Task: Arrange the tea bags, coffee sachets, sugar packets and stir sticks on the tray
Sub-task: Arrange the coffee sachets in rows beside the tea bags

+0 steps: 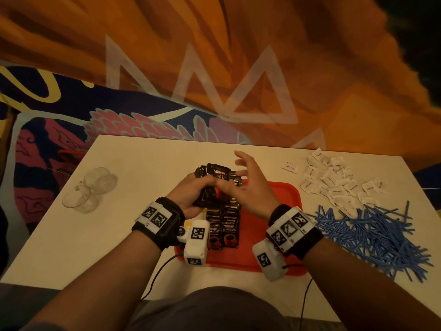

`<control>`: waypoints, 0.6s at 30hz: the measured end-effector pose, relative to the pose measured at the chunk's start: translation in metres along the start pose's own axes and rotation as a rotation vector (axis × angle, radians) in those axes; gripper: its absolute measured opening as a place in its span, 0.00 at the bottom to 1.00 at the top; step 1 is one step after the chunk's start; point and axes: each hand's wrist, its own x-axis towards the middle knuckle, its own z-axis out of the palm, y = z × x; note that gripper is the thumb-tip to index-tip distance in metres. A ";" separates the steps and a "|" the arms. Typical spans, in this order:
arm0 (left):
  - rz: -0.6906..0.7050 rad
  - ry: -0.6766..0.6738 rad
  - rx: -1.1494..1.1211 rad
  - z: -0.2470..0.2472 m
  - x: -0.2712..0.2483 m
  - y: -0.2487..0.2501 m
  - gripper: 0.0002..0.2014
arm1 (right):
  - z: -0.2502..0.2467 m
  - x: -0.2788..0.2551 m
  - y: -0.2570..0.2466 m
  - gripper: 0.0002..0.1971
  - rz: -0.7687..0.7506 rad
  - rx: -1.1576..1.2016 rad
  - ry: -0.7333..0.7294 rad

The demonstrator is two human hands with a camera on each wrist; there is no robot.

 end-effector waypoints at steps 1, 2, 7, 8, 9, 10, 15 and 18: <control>0.011 0.034 0.021 -0.002 0.001 -0.002 0.19 | -0.001 0.001 0.003 0.37 0.087 0.044 0.006; 0.018 0.063 0.035 -0.004 0.002 -0.004 0.19 | -0.001 0.001 0.007 0.31 0.162 0.093 -0.010; 0.032 0.201 0.113 -0.009 0.007 -0.017 0.19 | 0.012 -0.001 0.024 0.12 0.379 0.431 -0.029; 0.034 0.227 0.136 -0.009 0.007 -0.018 0.18 | 0.014 -0.001 0.027 0.11 0.397 0.461 -0.023; 0.036 0.241 0.158 -0.010 0.007 -0.020 0.17 | 0.016 -0.001 0.029 0.11 0.407 0.469 -0.020; 0.038 0.249 0.179 -0.010 0.006 -0.021 0.17 | 0.017 -0.002 0.031 0.11 0.416 0.468 -0.018; 0.110 0.315 0.140 -0.008 0.006 -0.030 0.21 | 0.023 -0.003 0.037 0.15 0.415 0.398 -0.026; 0.108 0.317 0.002 -0.008 0.005 -0.031 0.20 | 0.022 -0.002 0.037 0.17 0.375 0.319 -0.035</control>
